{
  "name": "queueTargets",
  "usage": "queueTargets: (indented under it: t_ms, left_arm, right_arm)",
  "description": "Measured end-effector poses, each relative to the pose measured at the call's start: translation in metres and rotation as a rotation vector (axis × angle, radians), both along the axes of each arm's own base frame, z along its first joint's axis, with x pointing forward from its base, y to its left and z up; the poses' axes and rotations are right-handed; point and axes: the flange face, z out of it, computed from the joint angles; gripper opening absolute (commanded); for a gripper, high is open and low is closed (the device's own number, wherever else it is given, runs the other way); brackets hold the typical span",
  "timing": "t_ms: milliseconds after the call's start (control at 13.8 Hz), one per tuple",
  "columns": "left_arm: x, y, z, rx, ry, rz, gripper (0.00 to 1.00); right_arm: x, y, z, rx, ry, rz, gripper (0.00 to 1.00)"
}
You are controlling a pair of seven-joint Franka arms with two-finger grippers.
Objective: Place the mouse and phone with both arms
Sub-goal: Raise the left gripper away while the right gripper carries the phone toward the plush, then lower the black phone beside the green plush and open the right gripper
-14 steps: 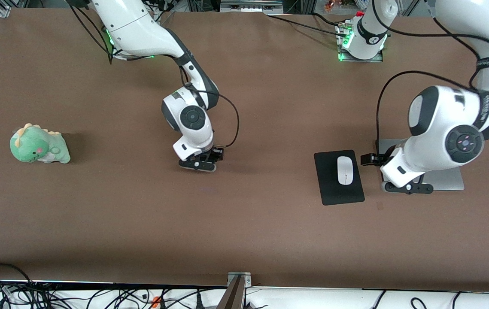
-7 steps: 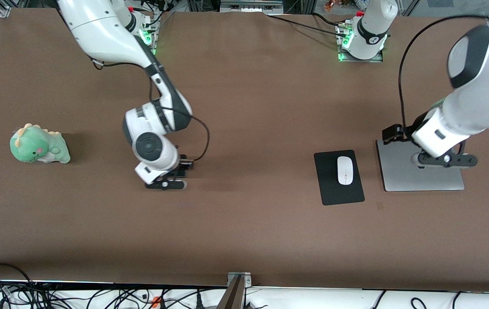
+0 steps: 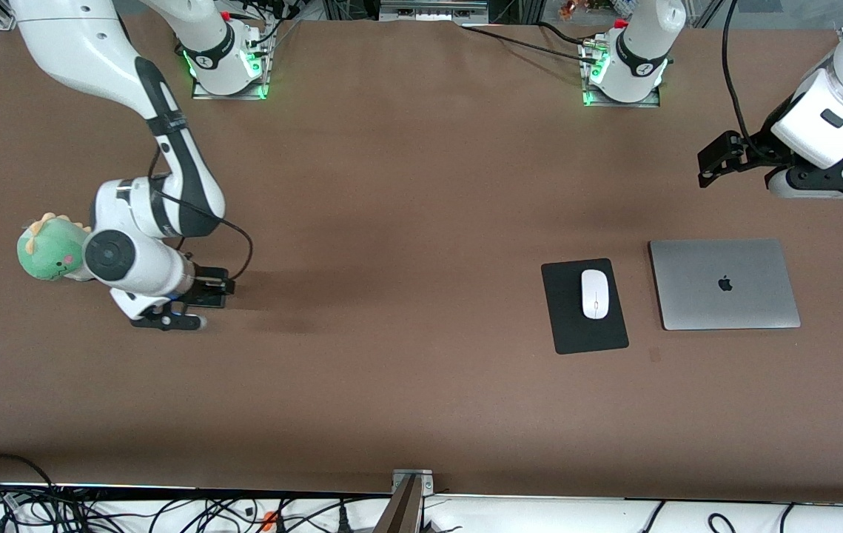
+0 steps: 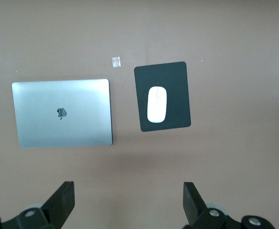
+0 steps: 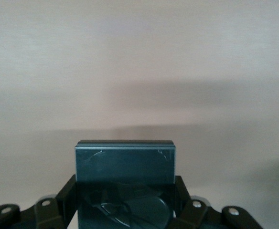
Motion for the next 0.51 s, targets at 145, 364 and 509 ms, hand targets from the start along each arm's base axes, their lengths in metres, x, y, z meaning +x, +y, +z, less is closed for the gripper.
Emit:
queueTargets:
  t_ms: [145, 364, 509]
  left_arm:
    - [0.001, 0.001, -0.006, 0.003, 0.009, 0.005, 1.0]
    - [0.004, 0.003, -0.013, 0.005, 0.017, 0.02, 1.0]
    - [0.009, 0.008, -0.016, 0.004, 0.012, 0.032, 1.0]
  right_arm:
    - [-0.025, -0.04, -0.018, 0.009, -0.062, -0.004, 0.13]
    - [-0.052, -0.077, -0.045, 0.012, -0.109, 0.011, 0.14]
    - [-0.063, -0.092, -0.055, 0.01, -0.133, 0.015, 0.16]
